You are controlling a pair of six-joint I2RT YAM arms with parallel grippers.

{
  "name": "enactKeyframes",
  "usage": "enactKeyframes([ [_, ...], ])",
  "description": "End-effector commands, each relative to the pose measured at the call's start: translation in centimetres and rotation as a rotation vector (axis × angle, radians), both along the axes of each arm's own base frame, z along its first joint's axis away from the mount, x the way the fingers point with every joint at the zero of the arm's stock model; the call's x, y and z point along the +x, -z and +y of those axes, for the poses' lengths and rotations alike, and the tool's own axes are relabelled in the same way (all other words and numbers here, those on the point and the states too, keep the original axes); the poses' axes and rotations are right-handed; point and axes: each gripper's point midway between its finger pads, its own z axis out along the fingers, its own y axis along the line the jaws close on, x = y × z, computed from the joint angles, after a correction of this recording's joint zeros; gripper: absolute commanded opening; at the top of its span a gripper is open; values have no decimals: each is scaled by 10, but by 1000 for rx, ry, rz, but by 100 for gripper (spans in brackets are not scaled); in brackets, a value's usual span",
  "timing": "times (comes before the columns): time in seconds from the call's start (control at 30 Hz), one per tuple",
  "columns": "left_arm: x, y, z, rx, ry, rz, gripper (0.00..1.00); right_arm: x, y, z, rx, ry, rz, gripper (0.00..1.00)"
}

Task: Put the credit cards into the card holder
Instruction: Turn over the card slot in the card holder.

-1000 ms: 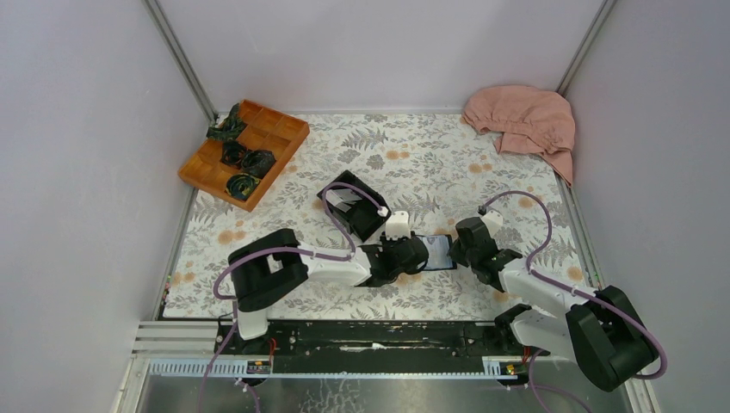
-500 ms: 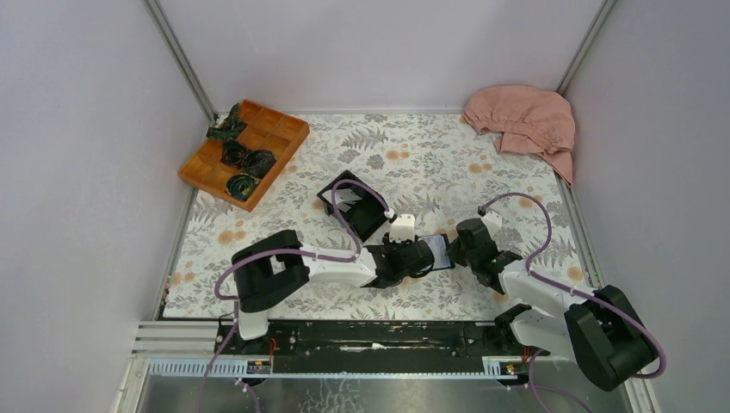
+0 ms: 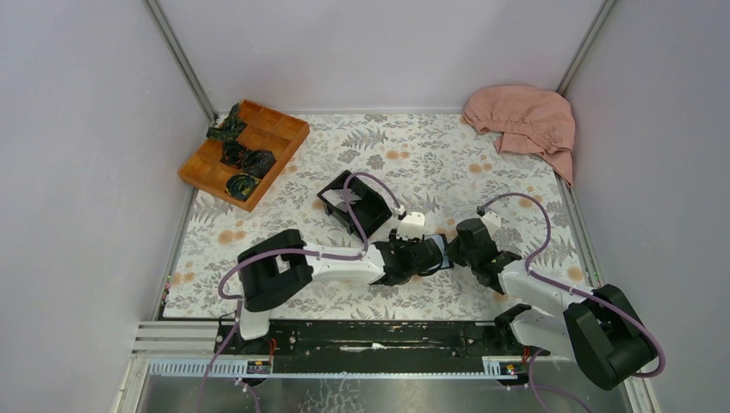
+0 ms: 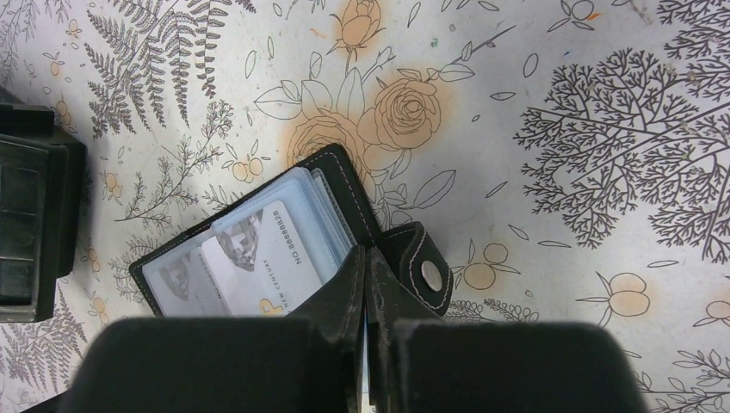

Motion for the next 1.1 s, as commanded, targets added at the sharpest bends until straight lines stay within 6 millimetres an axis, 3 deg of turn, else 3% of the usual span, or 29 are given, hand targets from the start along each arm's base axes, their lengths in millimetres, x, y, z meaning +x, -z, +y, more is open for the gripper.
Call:
enactKeyframes([
  [0.0, 5, -3, -3, 51, 10, -41, 45, -21, 17, 1, 6, -32, 87, 0],
  [0.17, 6, 6, -7, 60, 9, -26, 46, -20, 14, 3, 14, -34, 81, 0],
  [0.5, -7, 36, 15, 83, -21, 24, 46, -20, 7, 11, 66, -47, 61, 0],
  [0.9, -15, 45, 20, 60, -15, 51, 46, -15, -8, 18, 104, -63, 32, 0],
  [1.07, -15, 44, 21, 63, -11, 49, 45, -14, -8, 11, 48, -59, 37, 0],
])
